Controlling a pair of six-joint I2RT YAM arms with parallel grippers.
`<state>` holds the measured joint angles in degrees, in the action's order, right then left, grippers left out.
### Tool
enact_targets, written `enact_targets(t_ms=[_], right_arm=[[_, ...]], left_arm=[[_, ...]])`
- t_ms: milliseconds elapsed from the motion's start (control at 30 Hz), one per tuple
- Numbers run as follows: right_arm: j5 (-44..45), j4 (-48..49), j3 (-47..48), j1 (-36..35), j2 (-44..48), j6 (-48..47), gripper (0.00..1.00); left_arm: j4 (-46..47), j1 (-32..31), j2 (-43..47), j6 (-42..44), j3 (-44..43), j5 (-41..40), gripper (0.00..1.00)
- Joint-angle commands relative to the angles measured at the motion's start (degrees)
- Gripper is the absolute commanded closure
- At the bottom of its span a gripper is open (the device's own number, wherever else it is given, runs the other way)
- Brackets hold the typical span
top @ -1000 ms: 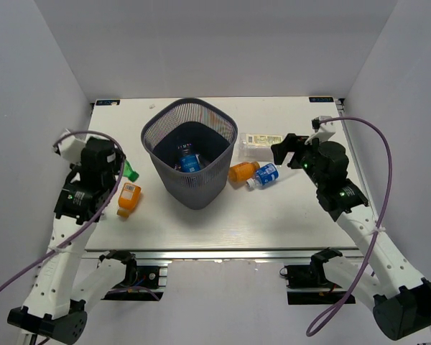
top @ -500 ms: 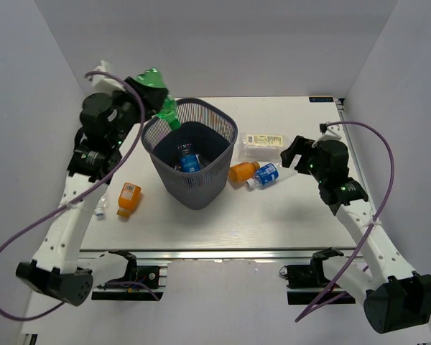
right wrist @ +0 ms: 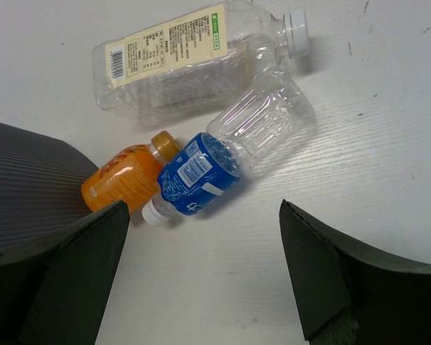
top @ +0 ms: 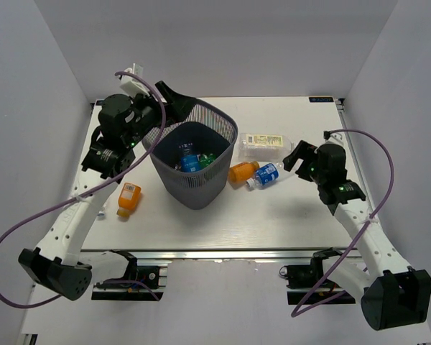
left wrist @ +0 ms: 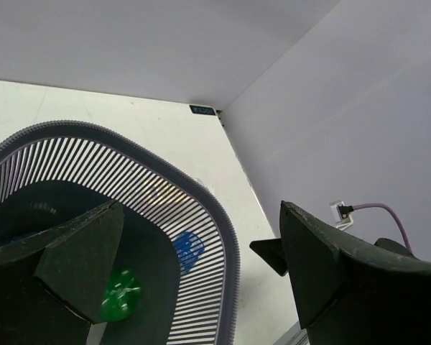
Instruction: Put the plastic bottles in the bin
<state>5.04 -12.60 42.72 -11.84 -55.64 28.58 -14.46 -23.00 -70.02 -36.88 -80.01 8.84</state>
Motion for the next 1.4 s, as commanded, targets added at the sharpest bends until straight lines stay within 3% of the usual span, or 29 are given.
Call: enact_targets(t_ms=[0,167,300,467,567,767,867,1133,1367], right_arm=[[2.5,1.0,-0.1,0.2,-1.0,1.9,0.11],[1.2,1.1,-0.4,0.2,-3.8,5.0,0.11],[-1.3,4.1,-1.1,0.2,-6.6,7.9,0.11],[-0.7,5.6,-0.1,0.2,-12.2,9.9,0.11],[-1.4,7.2,0.5,0.2,-16.1,11.8,0.11],[-1.1,14.6,2.0,0.3,-24.5,14.7,0.11],[-0.1,15.3,3.9,0.2,-29.0,15.0,0.11],[2.3,19.9,3.2,0.2,-37.5,20.2,0.11],[5.2,21.5,0.7,0.2,-37.3,22.2,0.15]], left_arm=[[-1.2,0.0,1.4,1.8,-1.2,-2.7,0.02],[-6.0,0.1,1.1,2.4,-2.4,-13.4,0.02],[-9.8,2.8,-1.5,3.0,-5.8,-16.7,0.02],[-10.3,15.1,-2.6,1.7,-4.7,-11.6,0.02],[-11.5,18.0,-3.0,1.6,-2.5,-13.5,0.02],[-8.3,31.3,-1.3,-2.5,7.7,-4.9,0.02],[-7.6,34.2,-0.5,-3.4,12.0,-4.4,0.02],[-8.1,36.0,0.1,-4.6,17.1,-6.4,0.02],[-8.7,36.3,-0.1,-5.3,18.2,-6.6,0.02]])
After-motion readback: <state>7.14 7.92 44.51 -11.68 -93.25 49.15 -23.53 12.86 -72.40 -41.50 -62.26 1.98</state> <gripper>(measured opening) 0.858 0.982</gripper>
